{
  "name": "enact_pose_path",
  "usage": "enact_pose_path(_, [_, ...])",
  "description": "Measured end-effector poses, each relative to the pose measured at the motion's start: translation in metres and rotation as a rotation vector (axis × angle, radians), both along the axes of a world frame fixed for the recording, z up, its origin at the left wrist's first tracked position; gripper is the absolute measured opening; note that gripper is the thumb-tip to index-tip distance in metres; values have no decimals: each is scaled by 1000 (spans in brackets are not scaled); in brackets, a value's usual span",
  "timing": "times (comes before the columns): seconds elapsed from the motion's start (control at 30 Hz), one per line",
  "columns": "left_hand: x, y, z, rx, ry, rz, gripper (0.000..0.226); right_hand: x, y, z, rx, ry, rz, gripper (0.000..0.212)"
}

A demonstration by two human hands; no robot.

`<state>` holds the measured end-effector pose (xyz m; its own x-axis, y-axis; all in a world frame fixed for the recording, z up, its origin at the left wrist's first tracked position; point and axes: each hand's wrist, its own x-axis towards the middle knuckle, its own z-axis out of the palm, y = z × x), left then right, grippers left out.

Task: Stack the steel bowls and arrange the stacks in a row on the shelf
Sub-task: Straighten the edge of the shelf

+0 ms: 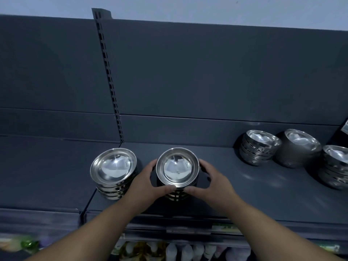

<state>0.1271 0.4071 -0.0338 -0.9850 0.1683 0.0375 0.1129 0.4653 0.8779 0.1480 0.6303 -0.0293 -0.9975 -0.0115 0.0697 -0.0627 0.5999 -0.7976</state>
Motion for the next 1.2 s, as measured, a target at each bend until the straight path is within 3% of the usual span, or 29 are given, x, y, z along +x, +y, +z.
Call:
enact_pose_path(0.27, [4, 4, 9, -68, 1, -29, 109, 3, -2, 3, 36, 34, -2, 90])
enact_pose_path(0.83, [4, 7, 17, -38, 18, 6, 109, 1, -1, 12, 44, 50, -73, 66])
enact_pose_path(1.2, [3, 7, 6, -37, -16, 19, 115, 3, 0, 2, 77, 36, -46, 75])
